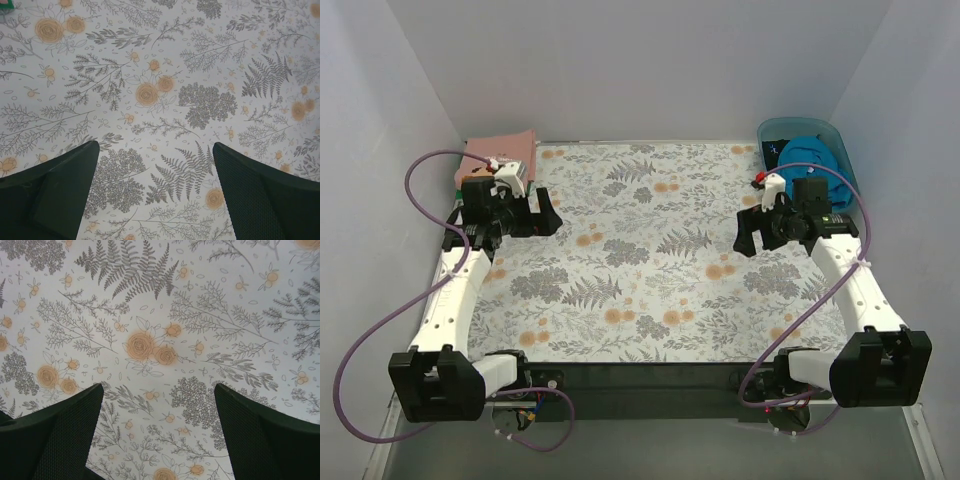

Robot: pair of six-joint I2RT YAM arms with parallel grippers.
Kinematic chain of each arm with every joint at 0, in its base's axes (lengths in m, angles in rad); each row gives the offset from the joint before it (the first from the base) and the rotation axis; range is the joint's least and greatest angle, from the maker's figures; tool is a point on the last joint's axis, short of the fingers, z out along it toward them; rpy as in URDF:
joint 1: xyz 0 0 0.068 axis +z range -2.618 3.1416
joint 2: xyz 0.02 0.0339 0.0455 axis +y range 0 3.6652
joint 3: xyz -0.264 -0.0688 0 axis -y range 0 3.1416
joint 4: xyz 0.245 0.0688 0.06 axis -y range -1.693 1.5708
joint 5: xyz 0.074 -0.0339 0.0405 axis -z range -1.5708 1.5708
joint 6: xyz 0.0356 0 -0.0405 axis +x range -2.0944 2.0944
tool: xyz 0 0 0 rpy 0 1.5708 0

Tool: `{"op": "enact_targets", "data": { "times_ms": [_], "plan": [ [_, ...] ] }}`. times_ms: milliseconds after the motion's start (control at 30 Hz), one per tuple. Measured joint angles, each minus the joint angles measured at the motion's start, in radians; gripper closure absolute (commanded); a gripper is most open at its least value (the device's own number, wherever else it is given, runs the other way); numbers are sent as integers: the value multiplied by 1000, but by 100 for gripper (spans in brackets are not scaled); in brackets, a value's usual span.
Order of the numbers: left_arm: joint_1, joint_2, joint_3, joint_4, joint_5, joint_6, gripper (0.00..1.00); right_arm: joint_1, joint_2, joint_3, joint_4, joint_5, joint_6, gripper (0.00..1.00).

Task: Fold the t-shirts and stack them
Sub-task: Grab the tshirt from the pile

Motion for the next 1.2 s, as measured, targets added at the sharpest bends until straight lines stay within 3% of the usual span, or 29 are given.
{"op": "enact_targets", "data": {
  "times_ms": [333, 800, 1000, 1200],
  "plan": [
    [0, 44, 175, -22, 62, -1, 2, -70, 186, 333, 23, 32, -14, 2],
    [0, 146, 235, -24, 108, -15, 2, -264, 845, 950, 152, 132, 25, 2],
    [0, 146, 216, -21, 100, -4, 2, -295, 994, 997, 160, 189, 16, 2],
    [0, 146, 208, -22, 93, 5, 2, -303, 1033, 991, 171, 237, 8, 5]
  ]
}}
